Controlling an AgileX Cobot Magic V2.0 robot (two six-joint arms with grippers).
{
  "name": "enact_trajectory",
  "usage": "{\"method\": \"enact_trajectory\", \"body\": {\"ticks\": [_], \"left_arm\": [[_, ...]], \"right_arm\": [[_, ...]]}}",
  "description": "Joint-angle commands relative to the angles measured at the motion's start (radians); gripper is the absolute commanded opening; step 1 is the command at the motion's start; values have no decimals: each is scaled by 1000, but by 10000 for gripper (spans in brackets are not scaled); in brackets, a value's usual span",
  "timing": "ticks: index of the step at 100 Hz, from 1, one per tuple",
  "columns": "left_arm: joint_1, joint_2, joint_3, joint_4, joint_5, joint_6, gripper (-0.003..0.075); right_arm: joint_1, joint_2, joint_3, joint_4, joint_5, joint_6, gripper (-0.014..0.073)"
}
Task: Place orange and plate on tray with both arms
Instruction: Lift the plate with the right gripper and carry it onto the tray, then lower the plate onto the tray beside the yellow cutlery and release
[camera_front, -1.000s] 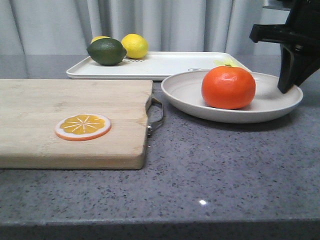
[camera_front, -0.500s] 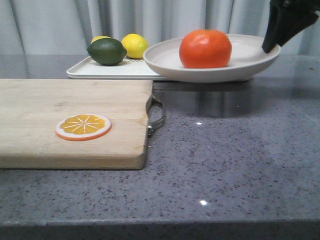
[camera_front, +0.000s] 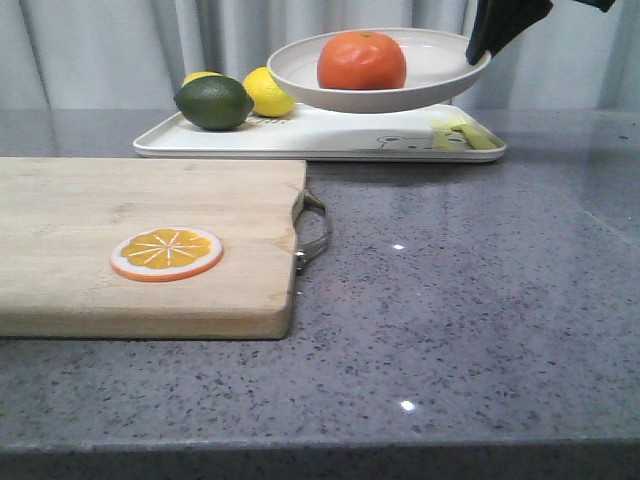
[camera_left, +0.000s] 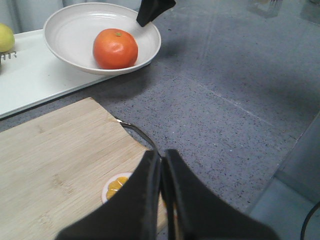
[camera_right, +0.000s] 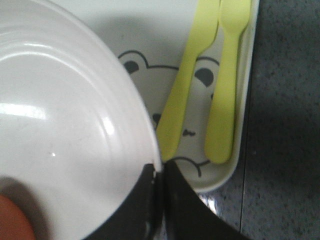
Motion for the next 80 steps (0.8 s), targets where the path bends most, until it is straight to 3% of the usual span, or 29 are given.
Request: {"method": "enact_trajectory", "body": {"ticks": [1, 40, 80], "left_arm": [[-1, 1, -26, -6, -76, -8, -20], [-1, 1, -26, -6, -76, -8, -20], [-1, 1, -26, -6, -93, -8, -20]], "right_arm": [[2, -3, -133, 26, -6, -9, -67], [2, 248, -507, 70, 52, 8, -67], [2, 312, -531, 72, -19, 8, -67]]}}
